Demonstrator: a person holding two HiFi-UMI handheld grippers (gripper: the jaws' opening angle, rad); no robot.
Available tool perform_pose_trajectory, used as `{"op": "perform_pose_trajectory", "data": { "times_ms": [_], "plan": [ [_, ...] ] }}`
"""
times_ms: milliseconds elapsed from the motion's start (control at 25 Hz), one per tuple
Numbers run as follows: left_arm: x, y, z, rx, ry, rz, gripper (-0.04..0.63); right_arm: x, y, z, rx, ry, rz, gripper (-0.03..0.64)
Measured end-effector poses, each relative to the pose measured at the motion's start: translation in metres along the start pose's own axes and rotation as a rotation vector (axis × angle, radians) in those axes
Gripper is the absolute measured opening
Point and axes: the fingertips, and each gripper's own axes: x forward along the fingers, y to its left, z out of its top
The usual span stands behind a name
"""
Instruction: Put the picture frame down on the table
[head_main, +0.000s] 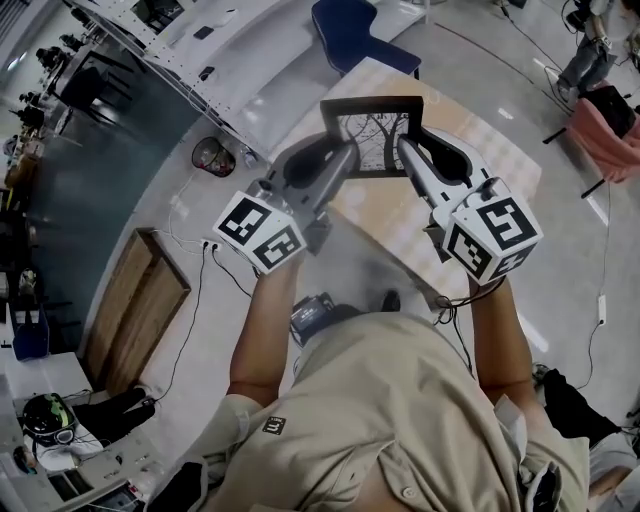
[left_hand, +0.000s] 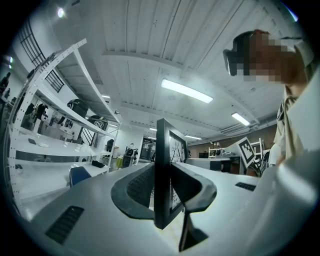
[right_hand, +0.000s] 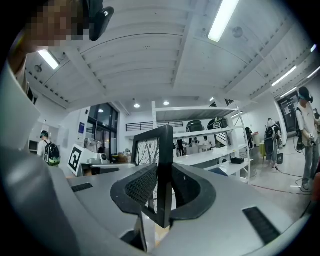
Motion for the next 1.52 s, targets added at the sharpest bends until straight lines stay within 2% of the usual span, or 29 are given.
{"op": "perform_pose_trajectory", "data": {
  "times_ms": [240, 920, 1240, 1520],
  "plan": [
    [0.002, -0.006, 0.004, 0.006, 0.011, 0.003, 0.097, -0.005, -0.001, 0.004, 0.008, -0.001, 0.001, 0.083],
    [0.003, -0.001, 0.000, -0.027, 0.020, -0.048, 0.097, -0.005, 0.001, 0.001, 0.007, 0.028, -0.061, 0.081],
    [0.007, 0.013, -0.016, -0.037, 0.031, -0.048, 0.097, 0.005, -0.008, -0.018, 0.023, 0.036, -0.073, 0.082],
    [0.011, 0.008, -0.018, -0.049, 0.050, -0.045, 0.097, -0.001, -0.011, -0.020, 0.040, 0.056, -0.075, 0.082]
  ]
}}
